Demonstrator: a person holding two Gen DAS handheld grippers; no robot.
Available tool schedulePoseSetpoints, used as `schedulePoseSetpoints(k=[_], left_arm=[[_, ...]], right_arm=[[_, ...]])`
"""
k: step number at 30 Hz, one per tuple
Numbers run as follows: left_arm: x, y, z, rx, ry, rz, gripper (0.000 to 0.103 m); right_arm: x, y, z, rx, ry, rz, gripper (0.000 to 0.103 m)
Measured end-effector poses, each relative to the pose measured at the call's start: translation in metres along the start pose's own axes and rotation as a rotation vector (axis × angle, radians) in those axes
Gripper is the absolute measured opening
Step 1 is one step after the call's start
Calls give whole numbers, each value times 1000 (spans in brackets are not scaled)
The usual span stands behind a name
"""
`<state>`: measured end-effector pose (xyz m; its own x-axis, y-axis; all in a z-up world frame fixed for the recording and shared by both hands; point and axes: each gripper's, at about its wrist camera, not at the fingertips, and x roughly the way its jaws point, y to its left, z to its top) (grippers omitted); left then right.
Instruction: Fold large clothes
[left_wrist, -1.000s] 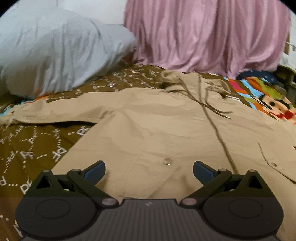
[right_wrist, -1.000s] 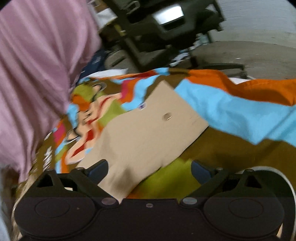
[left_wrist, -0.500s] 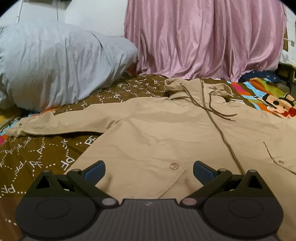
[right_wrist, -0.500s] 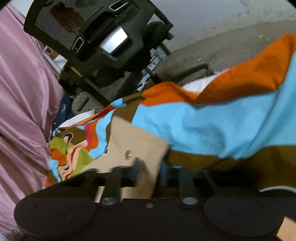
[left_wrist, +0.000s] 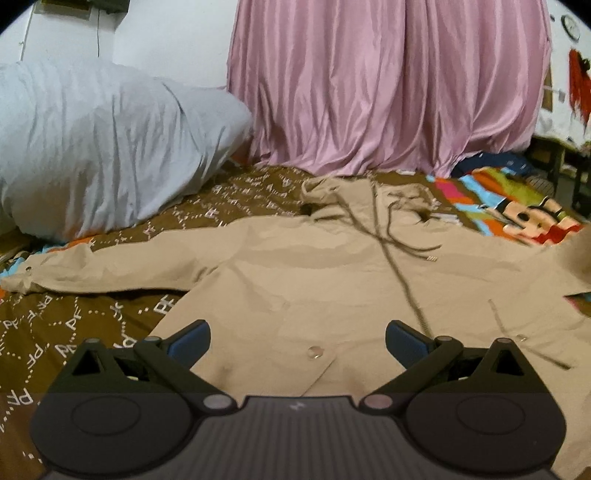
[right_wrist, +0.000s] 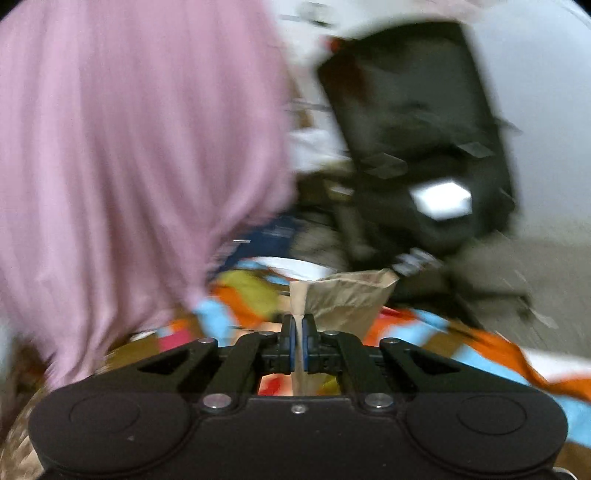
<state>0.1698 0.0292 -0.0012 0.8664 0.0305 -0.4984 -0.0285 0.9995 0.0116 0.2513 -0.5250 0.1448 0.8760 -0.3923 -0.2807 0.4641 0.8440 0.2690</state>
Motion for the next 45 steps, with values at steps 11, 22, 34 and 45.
schedulePoseSetpoints(k=[11,22,34,45], left_arm=[[-28,28,18,-179,-101,-65,103],[-2,57,20,-257,-44,-7,103],[79,22,23,-92,82,21,103],[120,14,0,-13,222,54,103]], right_arm=[[-51,265,-68,-291,90,573,2],[-67,349,-253,-409,471,836,32],[-8,201,-213,-419,403,466,85],[87,112,-225,-27,561,235,14]])
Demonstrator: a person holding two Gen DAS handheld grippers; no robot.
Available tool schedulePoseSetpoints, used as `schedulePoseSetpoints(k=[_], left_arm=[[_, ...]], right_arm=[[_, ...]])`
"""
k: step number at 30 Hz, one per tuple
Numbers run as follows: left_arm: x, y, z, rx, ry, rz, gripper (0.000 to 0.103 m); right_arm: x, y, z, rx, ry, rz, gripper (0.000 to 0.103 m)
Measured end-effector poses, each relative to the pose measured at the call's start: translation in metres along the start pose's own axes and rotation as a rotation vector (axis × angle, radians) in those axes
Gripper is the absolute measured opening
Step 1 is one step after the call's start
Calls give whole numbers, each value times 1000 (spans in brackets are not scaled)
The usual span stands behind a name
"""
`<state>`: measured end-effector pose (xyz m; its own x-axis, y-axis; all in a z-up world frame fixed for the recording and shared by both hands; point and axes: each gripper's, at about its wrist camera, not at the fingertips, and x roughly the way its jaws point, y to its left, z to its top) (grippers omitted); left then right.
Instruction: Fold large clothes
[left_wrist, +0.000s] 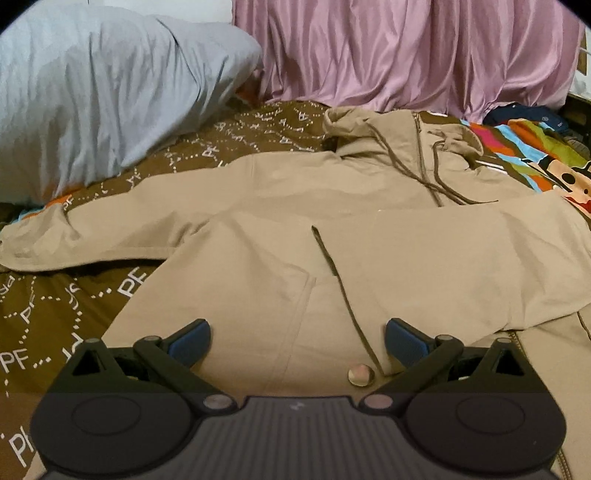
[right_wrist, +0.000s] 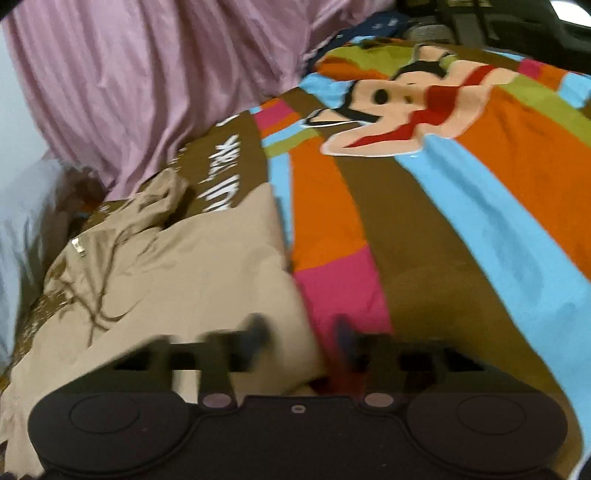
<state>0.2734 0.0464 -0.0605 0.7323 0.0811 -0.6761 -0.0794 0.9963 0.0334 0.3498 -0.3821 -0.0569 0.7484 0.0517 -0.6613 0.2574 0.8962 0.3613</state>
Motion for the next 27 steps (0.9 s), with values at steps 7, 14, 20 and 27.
schedulePoseSetpoints(k=[7,14,20,27], left_arm=[[-1,-8,0,51,13,-3,103],[-1,-9,1,71,21,10,103],[-25,10,19,-34,-52,9,103],[-75,85,45,-173,-186,268,103]], right_arm=[[-47,44,5,-247,-183,-109,2],[-12,42,-9,-348,-75,-258,21],[-33,51,-18,-410,-143,-215,54],[-96,83,-52,-451,-134,-24,86]])
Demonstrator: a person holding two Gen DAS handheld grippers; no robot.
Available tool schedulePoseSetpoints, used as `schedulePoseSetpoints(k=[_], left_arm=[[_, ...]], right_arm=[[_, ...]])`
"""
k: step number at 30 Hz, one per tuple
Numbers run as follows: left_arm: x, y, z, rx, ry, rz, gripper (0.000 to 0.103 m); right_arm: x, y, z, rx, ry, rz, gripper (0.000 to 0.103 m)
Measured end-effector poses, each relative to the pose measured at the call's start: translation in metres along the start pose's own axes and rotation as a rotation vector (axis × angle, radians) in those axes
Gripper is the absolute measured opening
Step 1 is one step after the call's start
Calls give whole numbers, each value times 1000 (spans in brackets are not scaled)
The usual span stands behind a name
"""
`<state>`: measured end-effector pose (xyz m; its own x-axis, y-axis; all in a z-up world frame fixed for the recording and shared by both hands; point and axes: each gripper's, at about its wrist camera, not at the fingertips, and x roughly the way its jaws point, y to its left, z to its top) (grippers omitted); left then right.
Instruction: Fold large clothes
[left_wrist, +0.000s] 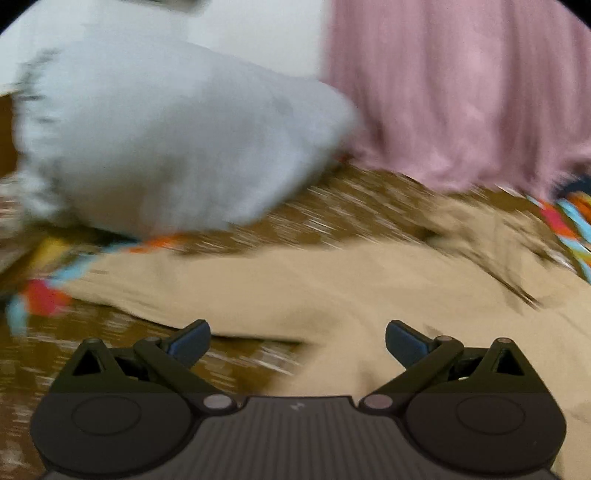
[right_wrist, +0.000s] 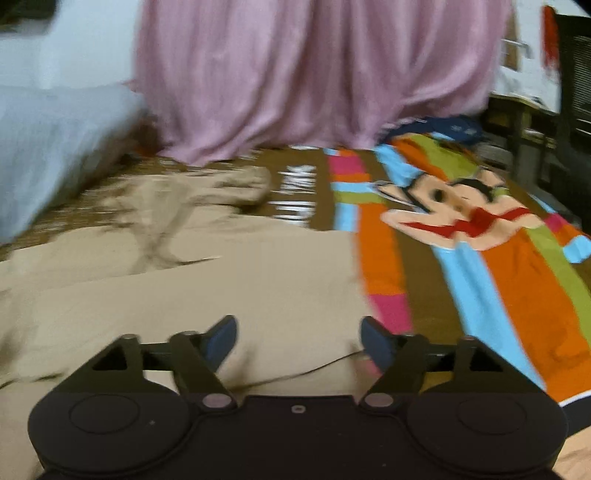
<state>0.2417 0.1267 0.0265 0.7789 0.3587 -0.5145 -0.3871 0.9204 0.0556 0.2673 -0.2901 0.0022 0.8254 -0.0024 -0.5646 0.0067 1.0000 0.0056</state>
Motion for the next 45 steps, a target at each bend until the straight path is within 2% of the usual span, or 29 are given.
schedulePoseSetpoints(k=[3,4,6,9,15,17,19,22,24,27,29,32,33,34,36,38,43,44,45], left_arm=[[12,61,19,-127,33,111,103],[19,83,24,-167,51,113,103],[35,129,28,-262,71,81,102],[60,186,32,-358,49,-1,102],[114,255,33,-393,98,74,101],[130,269,31,-430,139,92,95],[147,284,27,-509,169,98,91],[164,302,20,-602,191,130,80],[171,308,15,-629,196,143,73],[184,315,11,-660,221,135,71],[193,321,8,-707,247,112,71],[198,327,3,-787,244,110,69],[199,328,3,-799,243,119,58],[199,328,3,-802,241,125,52],[201,329,4,-798,239,98,29],[199,326,7,-786,222,73,21],[191,315,18,-714,178,102,10],[189,315,19,-710,168,101,3],[186,315,21,-704,156,101,1]], right_arm=[[-34,26,-16,-35,-3,122,93],[-43,35,-22,-42,2,162,95],[-61,53,-37,-57,4,239,98],[-81,76,-59,-72,15,308,98],[-96,98,-89,-88,29,335,100],[-96,101,-92,-85,25,317,101],[-91,98,-95,-61,40,306,101],[-85,91,-98,-16,62,283,101],[-85,89,-99,2,56,270,101],[-85,88,-101,-2,55,265,101],[-83,90,-102,-12,64,260,101],[-81,90,-103,-15,76,257,101],[-80,90,-104,-11,79,256,101],[-79,90,-104,-7,83,256,101],[-78,88,-105,1,88,259,101],[-77,87,-106,4,93,261,101],[-77,87,-107,10,97,263,101],[-77,87,-106,10,97,263,101],[-76,87,-107,12,97,264,101]])
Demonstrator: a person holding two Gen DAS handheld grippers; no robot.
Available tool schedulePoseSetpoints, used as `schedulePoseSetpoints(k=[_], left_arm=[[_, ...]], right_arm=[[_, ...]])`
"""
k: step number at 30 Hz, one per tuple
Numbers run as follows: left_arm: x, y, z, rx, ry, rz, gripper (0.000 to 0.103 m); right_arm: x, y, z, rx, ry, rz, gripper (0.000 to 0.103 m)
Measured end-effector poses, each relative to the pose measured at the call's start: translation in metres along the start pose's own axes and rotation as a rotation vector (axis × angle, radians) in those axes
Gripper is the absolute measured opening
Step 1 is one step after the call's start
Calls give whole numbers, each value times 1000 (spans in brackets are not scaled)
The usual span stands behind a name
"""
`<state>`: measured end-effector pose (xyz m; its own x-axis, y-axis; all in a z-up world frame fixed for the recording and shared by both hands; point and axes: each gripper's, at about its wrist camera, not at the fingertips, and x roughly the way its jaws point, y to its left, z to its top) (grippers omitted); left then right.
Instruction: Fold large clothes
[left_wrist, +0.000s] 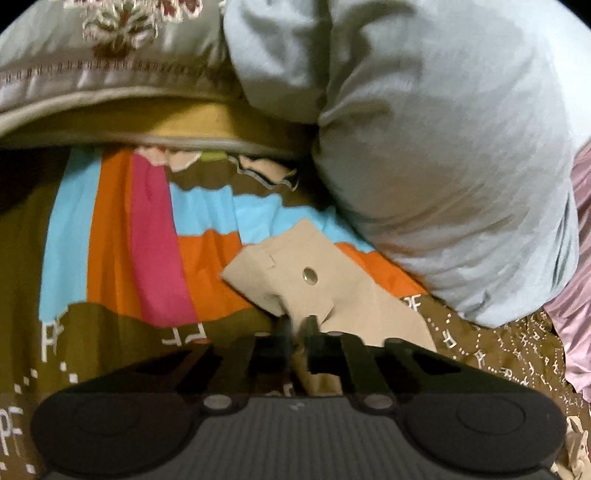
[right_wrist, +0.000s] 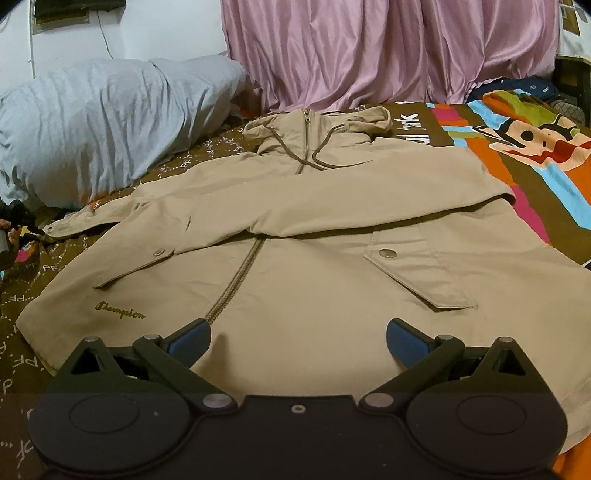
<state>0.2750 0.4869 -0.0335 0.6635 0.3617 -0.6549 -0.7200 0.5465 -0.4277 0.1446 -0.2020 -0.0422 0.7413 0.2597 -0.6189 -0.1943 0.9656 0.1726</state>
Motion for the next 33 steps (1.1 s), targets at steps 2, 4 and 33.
schedulePoseSetpoints(k=[2,4,33], left_arm=[[-8,-4,3,30,-14,-17,1],[-18,-11,6,80,-30,-21,1],[-265,-359,-158,681,7,-703,0]], right_arm=[[0,0,0,3,0,2,101],[1,-1,-1,5,2,5,101],[-49,-41,-1,267,-271,9,101]])
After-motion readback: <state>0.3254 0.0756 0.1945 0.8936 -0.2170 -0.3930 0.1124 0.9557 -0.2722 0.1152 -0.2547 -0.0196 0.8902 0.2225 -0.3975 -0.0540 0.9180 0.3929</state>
